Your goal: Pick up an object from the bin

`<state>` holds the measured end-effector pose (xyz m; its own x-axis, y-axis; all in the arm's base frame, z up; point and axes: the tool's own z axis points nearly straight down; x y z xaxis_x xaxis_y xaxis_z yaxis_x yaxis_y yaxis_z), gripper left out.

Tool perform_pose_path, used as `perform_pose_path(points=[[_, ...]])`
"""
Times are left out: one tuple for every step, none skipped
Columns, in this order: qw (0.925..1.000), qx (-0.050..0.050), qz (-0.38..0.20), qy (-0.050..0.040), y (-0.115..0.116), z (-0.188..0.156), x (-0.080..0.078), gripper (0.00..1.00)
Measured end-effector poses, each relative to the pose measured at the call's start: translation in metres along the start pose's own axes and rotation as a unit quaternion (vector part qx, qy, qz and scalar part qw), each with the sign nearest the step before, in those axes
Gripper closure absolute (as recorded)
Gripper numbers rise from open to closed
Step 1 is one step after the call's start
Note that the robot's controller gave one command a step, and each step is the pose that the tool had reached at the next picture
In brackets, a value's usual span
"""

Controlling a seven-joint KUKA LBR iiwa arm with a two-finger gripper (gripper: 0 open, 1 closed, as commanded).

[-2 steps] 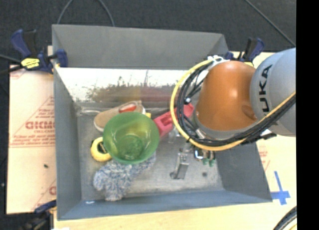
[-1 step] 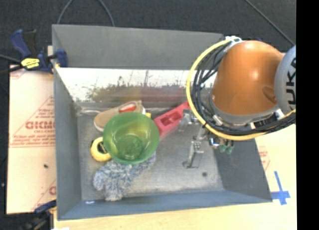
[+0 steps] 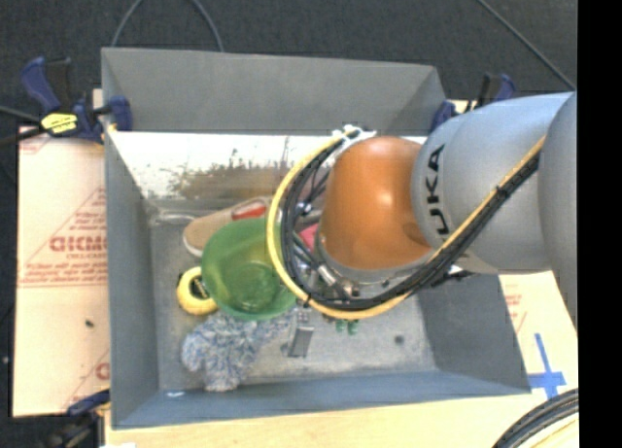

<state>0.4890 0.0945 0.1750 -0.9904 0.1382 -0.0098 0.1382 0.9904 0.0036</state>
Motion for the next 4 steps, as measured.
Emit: perform_pose_path(points=[[1.0, 0.002, -0.002, -0.0088, -0.025, -0.047, -0.004, 0.0], [1.0, 0.0, 0.002, 0.0009, 0.067, 0.063, -0.016, 0.0], [0.9998, 0.001, 0.008, -0.0163, 0.023, -0.018, -0.001, 0.0], [1.0, 0.002, -0.008, 0.0056, 0.036, 0.042, -0.005, 0.0]])
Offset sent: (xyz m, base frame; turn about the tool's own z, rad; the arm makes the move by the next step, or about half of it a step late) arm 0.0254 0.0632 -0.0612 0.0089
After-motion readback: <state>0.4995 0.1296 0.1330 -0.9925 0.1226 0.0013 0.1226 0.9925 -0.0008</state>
